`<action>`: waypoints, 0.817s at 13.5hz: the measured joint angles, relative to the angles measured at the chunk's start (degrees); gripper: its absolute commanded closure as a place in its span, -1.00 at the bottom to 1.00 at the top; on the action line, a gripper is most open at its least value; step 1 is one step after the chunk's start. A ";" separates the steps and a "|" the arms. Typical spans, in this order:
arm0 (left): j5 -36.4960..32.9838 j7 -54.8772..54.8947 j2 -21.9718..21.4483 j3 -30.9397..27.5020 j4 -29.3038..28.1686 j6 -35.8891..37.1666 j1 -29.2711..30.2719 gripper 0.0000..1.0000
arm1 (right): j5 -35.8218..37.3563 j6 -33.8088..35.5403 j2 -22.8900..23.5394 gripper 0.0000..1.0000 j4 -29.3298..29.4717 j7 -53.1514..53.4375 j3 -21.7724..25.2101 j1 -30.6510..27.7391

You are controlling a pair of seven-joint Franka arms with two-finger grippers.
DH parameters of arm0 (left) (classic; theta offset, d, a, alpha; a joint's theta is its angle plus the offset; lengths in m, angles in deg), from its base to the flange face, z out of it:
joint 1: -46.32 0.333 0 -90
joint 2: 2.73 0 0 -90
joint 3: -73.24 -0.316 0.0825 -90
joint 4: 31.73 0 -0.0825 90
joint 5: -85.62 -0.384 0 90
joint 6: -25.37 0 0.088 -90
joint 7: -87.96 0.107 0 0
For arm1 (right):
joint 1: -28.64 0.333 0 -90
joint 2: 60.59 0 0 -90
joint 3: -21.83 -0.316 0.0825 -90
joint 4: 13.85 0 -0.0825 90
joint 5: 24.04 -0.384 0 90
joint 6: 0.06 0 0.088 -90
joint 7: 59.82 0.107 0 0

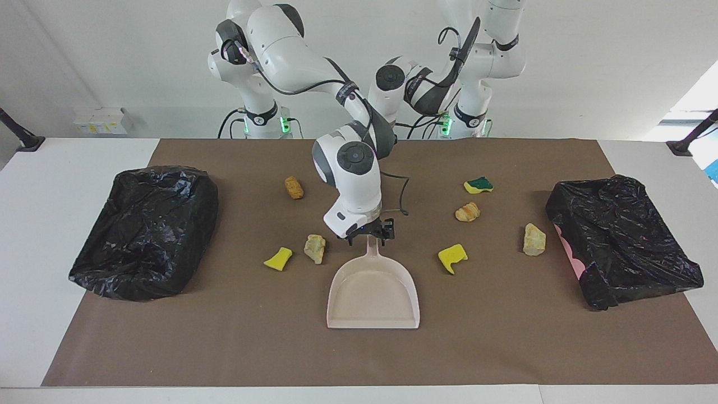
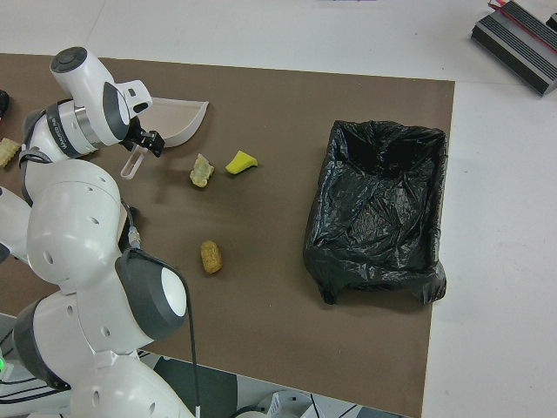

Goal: Sweep and dump trash in bin

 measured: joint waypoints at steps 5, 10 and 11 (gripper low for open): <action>-0.84 9.41 -7.31 -8.75 2.01 13.35 0.85 1.00 | 0.07 0.02 0.14 1.00 0.01 0.00 -0.05 0.23; -14.17 15.56 -9.59 -21.78 1.82 15.10 3.04 1.00 | 0.85 0.16 -0.12 1.00 0.27 -1.66 0.05 0.73; -17.78 15.78 -9.20 -24.64 1.75 13.84 3.31 1.00 | 0.88 0.62 -0.66 1.00 0.47 -3.99 0.23 0.31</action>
